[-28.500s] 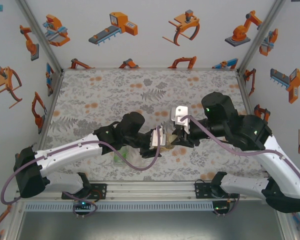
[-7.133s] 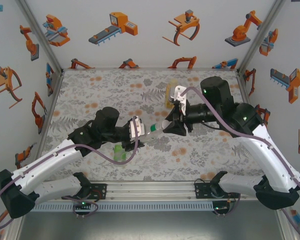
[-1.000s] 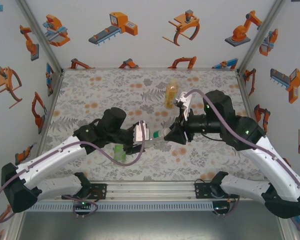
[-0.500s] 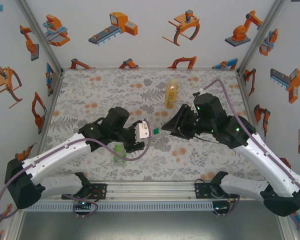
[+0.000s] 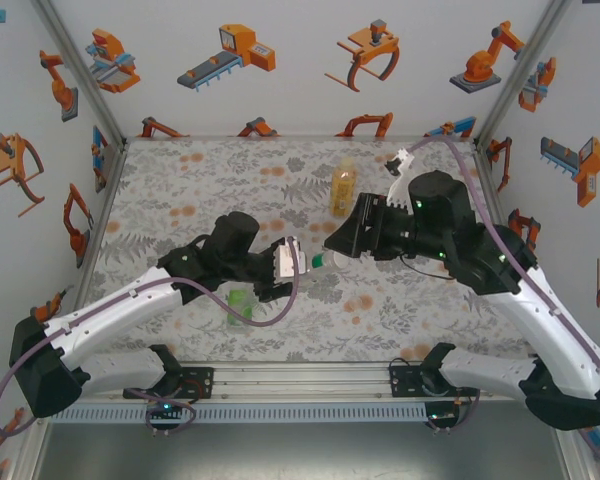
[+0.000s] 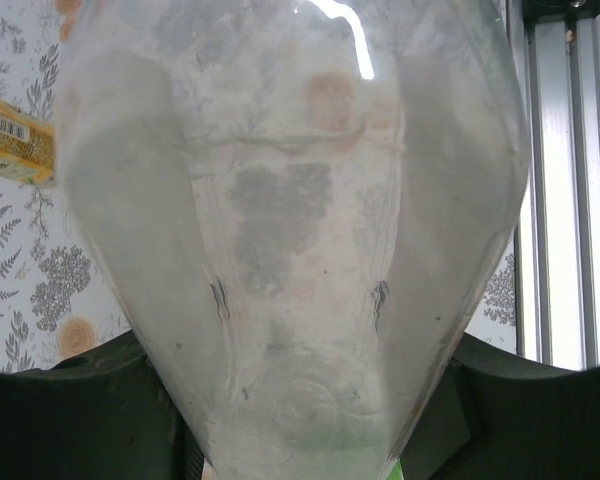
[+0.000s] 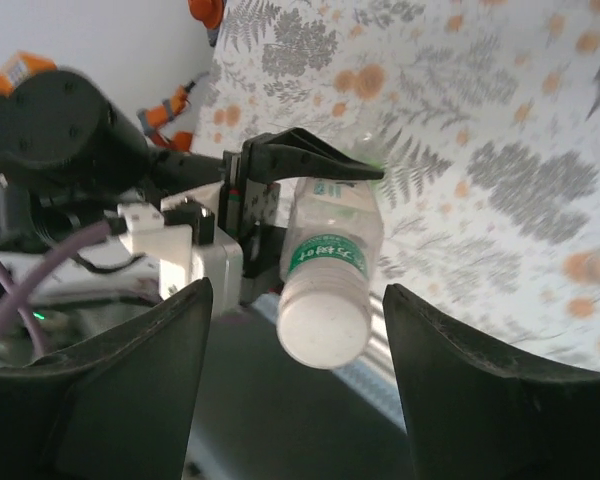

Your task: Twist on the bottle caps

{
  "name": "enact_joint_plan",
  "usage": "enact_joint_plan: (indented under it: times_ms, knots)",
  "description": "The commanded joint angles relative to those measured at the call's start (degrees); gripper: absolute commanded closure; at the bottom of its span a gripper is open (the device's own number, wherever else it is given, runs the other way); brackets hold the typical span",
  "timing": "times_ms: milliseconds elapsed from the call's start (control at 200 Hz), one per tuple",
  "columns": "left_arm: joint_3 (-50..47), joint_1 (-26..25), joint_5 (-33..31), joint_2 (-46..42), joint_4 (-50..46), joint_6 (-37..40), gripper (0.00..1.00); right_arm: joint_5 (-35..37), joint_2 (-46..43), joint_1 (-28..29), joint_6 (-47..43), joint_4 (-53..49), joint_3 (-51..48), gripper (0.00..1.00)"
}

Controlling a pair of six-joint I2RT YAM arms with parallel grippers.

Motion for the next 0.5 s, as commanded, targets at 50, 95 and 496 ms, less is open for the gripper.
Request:
enact_joint_plan:
  times_ms: [50,95,496]
  knots:
    - [1.3,-0.2,4.8,-1.3,0.5,1.2,1.0,-6.0,-1.5,0.4,-27.6,1.1,1.7,0.36]
    - [1.4,-0.2,5.2,-1.5,0.2,1.0,1.0,-9.5,-1.4,0.4,-34.7,0.6,2.6,0.35]
    - [1.3,-0.2,6.3,-2.7,-1.1,-1.1,1.0,-27.6,3.1,2.4,-78.8,-11.5,7.8,0.39]
